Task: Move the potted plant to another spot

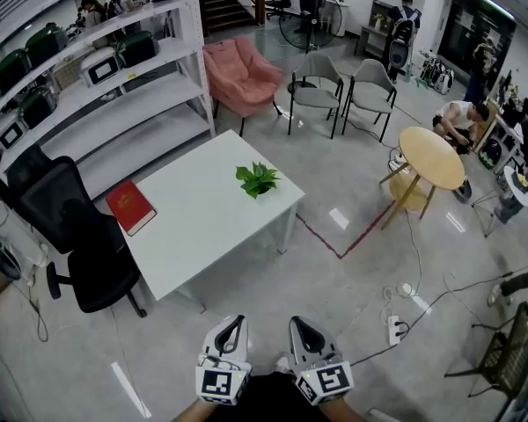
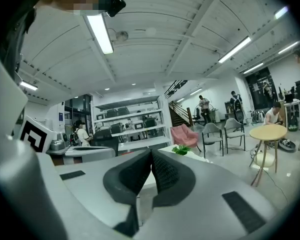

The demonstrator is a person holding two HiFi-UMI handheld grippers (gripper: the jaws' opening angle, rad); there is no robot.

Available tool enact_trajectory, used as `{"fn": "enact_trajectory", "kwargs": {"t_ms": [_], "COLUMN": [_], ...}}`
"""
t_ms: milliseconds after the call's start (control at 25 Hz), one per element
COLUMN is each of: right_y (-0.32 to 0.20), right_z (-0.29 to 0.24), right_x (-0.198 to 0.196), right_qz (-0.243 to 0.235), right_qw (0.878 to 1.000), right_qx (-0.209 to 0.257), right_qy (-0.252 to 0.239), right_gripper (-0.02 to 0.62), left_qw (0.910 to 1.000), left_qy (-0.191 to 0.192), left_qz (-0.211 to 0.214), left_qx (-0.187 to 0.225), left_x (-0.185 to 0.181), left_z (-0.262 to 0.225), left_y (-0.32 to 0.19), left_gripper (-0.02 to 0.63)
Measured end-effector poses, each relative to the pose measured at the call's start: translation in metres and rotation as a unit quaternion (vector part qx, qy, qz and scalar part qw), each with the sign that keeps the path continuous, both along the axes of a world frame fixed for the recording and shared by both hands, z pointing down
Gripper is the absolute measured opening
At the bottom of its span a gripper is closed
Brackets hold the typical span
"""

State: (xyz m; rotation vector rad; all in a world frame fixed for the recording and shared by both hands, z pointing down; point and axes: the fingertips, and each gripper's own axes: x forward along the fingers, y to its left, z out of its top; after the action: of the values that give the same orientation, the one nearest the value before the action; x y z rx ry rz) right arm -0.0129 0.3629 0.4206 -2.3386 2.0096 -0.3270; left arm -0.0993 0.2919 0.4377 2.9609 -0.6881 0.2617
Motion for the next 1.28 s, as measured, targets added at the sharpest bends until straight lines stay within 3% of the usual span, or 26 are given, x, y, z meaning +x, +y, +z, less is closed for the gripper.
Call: {"fn": "enact_trajectory", "kwargs": {"t_ms": [440,720,1000,1280], "right_y": [0.037,0.036,-0.002,-0.079], "right_z": [0.017,0.024,0.037,0.045], "right_x": [0.025,0.036,0.062,0.108], "right_qz": [-0.035,-0.042,-0.050,-0.051], "right_qw": [0.999,0.999,0.998,0.997], "right_qx": [-0.001,-0.010,-0.029,-0.052], "right_qy": [0.002,-0.011,-0.006,0.003], "right_gripper": [0.012,0.012,0.012,0.012], "left_qw": [0.9995,0.9990,0.9986,0.9986], "left_qy": [-0.010,-0.025,-0.029,-0.022], "left_qz": [-0.029,-0.034,-0.028,-0.022], "left_qx": [-0.008,-0.015,-0.036,-0.043], "left_x": [0.019,0.028,0.064,0.114], "left_z": [0.019,0.023,0.043,0.046], "left_y": [0.047,0.049,0.014,-0.063], "left_gripper": [0.017,0.017,0.017,0.017]}}
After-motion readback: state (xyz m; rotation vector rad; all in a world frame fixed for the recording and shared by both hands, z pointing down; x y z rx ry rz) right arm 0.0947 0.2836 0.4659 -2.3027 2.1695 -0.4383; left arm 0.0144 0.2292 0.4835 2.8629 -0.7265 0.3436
